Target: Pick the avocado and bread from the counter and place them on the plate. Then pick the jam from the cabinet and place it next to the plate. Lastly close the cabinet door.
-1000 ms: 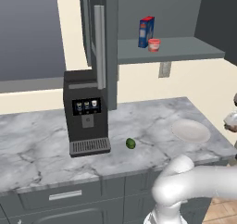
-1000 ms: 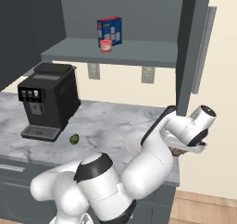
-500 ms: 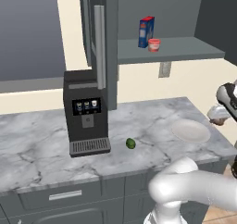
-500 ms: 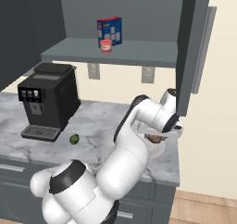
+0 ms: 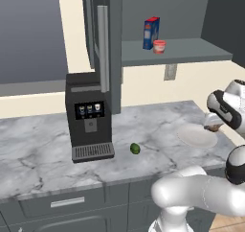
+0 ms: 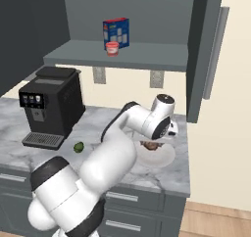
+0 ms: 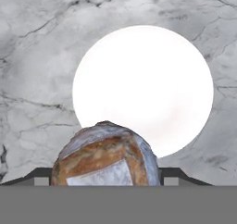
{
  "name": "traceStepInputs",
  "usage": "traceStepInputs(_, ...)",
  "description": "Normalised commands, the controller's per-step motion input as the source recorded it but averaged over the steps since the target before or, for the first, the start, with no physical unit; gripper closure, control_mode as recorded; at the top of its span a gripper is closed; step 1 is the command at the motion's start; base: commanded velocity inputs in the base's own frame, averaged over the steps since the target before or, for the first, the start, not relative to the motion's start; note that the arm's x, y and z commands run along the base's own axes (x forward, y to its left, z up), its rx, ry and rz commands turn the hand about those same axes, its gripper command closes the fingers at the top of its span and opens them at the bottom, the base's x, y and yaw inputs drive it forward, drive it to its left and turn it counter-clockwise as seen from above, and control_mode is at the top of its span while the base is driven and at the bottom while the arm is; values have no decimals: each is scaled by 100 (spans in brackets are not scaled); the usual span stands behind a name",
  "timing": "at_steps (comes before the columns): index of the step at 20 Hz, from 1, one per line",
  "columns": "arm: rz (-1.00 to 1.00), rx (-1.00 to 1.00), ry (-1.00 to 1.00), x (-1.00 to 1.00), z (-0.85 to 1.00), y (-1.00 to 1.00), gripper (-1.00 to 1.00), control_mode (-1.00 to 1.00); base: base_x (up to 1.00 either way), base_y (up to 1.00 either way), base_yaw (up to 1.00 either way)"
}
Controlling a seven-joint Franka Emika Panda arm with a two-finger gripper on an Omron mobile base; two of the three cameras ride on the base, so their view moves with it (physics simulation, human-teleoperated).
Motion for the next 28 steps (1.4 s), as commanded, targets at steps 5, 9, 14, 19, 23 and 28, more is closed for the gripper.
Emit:
traceStepInputs(5, 0, 0, 0, 25, -13, 2, 100, -100, 0, 0, 0)
traceStepInputs(9, 1, 0, 0, 18, -25, 0, 100, -100, 0, 0, 0)
traceStepInputs(14, 4, 0, 0, 12, -26, -3, 100, -100, 0, 0, 0)
traceStepInputs(19, 5, 0, 0, 3, -19, -14, 100, -100, 0, 0, 0)
traceStepInputs(23, 2, 0, 0, 0, -11, -8, 100, -100, 0, 0, 0)
traceStepInputs(28, 0, 0, 0, 5, -12, 0, 100, -100, 0, 0, 0)
